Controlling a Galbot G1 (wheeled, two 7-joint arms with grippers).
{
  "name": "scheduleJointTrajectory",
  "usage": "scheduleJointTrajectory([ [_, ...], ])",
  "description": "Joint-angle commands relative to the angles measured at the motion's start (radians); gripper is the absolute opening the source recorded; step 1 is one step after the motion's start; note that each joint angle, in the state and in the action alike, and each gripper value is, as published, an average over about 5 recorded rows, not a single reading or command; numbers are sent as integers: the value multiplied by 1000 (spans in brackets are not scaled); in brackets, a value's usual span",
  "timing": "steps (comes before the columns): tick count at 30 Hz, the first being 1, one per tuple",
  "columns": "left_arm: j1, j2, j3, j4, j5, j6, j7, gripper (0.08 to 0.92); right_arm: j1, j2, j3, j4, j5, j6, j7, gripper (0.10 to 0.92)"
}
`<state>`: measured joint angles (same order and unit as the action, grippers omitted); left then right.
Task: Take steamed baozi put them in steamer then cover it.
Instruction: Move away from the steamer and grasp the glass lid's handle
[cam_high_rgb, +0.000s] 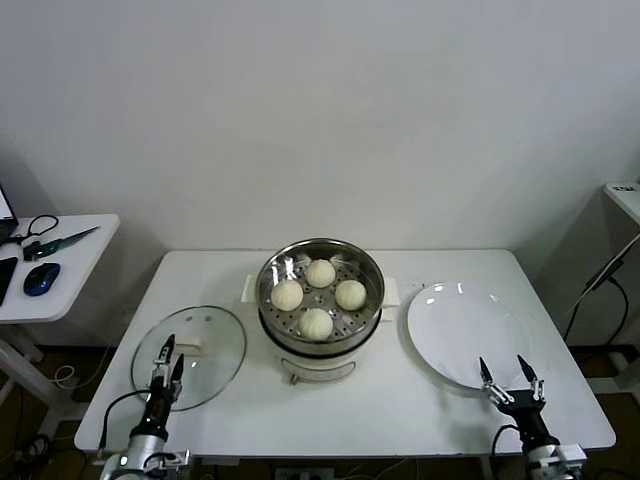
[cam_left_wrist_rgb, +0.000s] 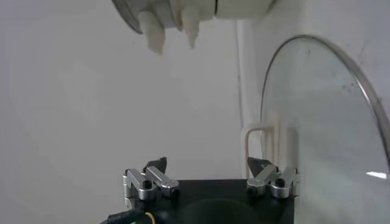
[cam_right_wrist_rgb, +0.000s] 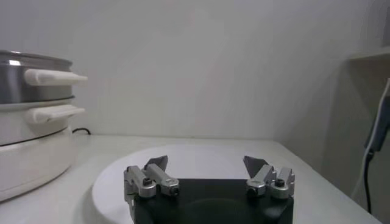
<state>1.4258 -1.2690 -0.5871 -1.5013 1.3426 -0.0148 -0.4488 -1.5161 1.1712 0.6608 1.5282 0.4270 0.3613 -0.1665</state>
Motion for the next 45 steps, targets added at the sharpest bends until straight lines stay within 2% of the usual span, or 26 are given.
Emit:
scheduleJointTrajectory([
  [1,-77,8,13,70,41,2,-1,823,-51,37,21,18,-12,16,0,823],
  [12,-191,36,43,196,33,1,-1,823,-83,54,40,50,-10,21,-10,823],
  [19,-207,43,47,230,25,-3,-2,823,-76,68,36,58,-16,13,-12,823],
  [22,-207,42,50,228,24,-5,-1,797,-74,70,34,58,-19,12,-14,823],
  [42,-165,56,37,204,11,-15,0,229,-64,92,22,55,-51,10,-24,823],
  [45,-161,61,37,170,-21,-11,15,160,-64,95,22,59,-62,6,-24,823],
])
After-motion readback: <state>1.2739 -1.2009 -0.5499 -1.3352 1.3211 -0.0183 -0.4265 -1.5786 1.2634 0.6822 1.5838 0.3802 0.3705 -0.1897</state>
